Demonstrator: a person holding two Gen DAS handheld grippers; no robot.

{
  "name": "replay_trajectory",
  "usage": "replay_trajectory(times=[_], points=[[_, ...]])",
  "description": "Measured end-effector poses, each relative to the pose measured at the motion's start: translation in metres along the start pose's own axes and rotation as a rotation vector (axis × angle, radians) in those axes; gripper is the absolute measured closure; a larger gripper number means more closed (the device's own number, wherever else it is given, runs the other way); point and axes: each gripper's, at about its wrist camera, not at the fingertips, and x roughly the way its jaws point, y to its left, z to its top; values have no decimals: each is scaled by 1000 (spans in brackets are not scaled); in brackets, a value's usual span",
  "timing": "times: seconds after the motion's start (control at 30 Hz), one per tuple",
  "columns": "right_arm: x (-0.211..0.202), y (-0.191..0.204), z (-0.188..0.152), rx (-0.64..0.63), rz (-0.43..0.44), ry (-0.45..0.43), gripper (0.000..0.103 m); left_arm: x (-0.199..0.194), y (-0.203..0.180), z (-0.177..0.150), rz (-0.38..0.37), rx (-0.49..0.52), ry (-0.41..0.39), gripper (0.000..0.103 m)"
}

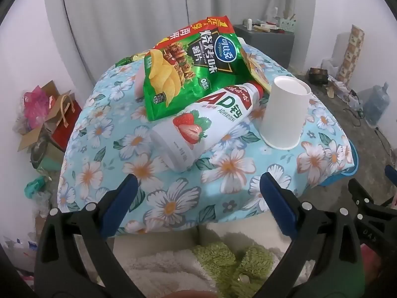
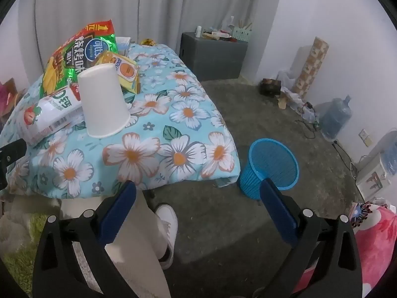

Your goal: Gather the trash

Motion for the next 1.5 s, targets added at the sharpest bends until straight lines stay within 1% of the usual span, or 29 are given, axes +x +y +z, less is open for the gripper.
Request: replay_trajectory(times=[0.43, 1.07, 1.1, 1.17, 1.5], points=[[-1, -1, 1, 2, -2, -2, 6, 0, -5, -1, -8, -2, 1, 9], [-3, -2, 2, 4, -2, -5, 6, 0, -2, -2, -17, -5, -1, 9], [-3, -2, 2, 3, -2, -5, 6, 2, -2, -3, -19, -8, 17, 9], [-2, -2, 1, 5, -2, -6, 6, 0, -2, -2, -17, -5, -1, 9], [-4, -2, 2, 7, -1, -3, 6, 0, 0, -1, -17, -4, 2, 9]])
